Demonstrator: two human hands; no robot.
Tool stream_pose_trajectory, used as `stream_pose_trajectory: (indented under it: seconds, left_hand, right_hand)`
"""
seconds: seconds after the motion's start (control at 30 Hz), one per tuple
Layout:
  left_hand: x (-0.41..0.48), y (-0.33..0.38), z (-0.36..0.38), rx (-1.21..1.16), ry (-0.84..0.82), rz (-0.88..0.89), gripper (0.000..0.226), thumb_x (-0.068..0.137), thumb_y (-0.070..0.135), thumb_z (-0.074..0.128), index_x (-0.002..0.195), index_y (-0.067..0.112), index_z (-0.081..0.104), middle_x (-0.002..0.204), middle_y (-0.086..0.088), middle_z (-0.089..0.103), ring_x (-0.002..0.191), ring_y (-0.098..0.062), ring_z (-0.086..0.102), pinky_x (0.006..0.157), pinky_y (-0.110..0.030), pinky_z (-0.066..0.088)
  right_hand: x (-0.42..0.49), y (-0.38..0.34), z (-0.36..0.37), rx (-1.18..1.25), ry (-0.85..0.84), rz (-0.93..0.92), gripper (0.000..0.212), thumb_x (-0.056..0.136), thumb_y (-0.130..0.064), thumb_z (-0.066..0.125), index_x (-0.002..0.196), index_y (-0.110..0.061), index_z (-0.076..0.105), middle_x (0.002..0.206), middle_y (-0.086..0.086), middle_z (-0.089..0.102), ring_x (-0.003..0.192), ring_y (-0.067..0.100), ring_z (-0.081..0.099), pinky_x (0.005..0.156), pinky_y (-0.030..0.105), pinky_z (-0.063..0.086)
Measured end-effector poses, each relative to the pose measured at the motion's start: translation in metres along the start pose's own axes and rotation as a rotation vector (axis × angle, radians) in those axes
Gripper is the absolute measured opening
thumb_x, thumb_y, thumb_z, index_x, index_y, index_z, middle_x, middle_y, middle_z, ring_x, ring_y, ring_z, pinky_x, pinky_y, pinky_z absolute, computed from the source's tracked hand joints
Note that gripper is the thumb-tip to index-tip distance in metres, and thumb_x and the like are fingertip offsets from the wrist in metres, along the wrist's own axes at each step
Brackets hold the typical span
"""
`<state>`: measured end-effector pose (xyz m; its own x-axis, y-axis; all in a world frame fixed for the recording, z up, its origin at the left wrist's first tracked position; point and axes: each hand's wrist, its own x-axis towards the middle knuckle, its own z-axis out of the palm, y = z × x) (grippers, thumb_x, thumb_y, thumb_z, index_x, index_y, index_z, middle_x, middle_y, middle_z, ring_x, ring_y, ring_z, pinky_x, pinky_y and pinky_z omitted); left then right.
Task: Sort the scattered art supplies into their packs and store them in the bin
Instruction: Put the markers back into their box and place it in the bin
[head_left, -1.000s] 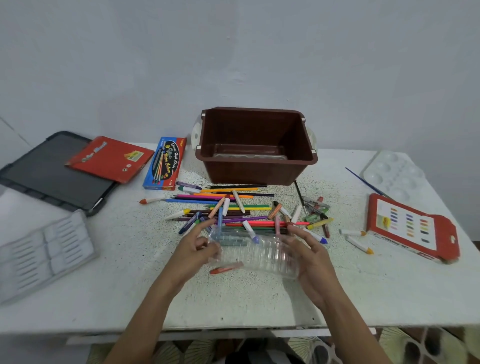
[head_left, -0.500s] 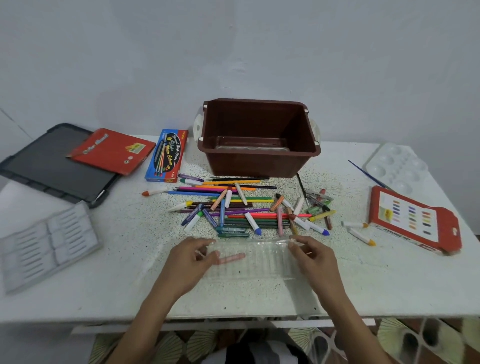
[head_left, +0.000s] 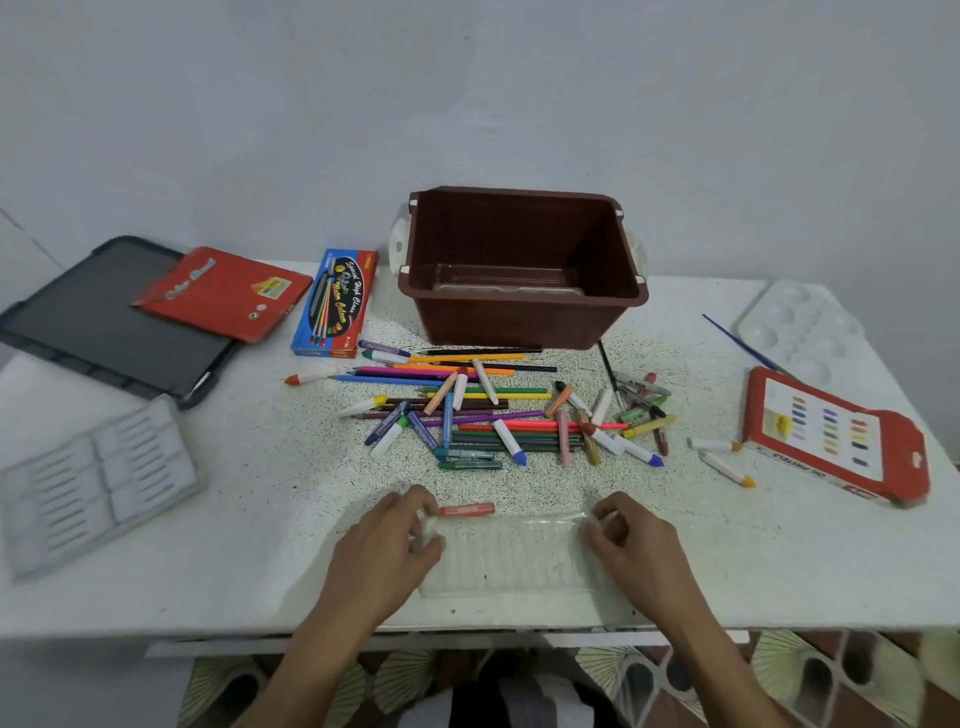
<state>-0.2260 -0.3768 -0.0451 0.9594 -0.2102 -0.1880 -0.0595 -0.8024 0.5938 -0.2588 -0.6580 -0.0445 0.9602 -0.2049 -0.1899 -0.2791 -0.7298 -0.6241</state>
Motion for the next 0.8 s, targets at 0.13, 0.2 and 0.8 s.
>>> stream_pose_trajectory:
  seconds: [0.13, 0.2, 0.8]
  left_hand:
    - [0.008, -0.002, 0.011, 0.0, 0.141, 0.039, 0.022, 0.091, 0.038, 0.064, 0.109, 0.038, 0.052, 0.084, 0.016, 0.051, 0.07, 0.0, 0.055, 0.058, -0.021, 0.044]
    - [0.015, -0.004, 0.018, 0.025, 0.208, 0.076, 0.022, 0.091, 0.036, 0.065, 0.111, 0.034, 0.056, 0.083, 0.016, 0.05, 0.066, -0.002, 0.055, 0.053, -0.018, 0.041]
    - [0.043, -0.011, 0.046, 0.128, 0.48, 0.496, 0.039, 0.096, 0.044, 0.054, 0.112, 0.013, 0.071, 0.117, -0.002, 0.058, 0.105, -0.018, 0.053, 0.091, -0.031, 0.044]
  right_hand:
    - [0.01, -0.003, 0.005, 0.018, 0.075, 0.004, 0.006, 0.092, -0.026, 0.065, 0.094, -0.023, 0.06, 0.062, -0.004, 0.059, 0.057, 0.007, 0.055, 0.05, 0.018, 0.039]
    - [0.017, -0.004, 0.005, 0.029, 0.102, 0.006, 0.007, 0.093, -0.026, 0.064, 0.096, -0.024, 0.059, 0.062, -0.004, 0.06, 0.057, 0.006, 0.056, 0.049, 0.018, 0.039]
    - [0.042, -0.001, 0.0, 0.078, 0.152, -0.039, 0.015, 0.096, -0.03, 0.061, 0.084, -0.032, 0.052, 0.061, -0.007, 0.06, 0.058, 0.005, 0.057, 0.05, 0.023, 0.044]
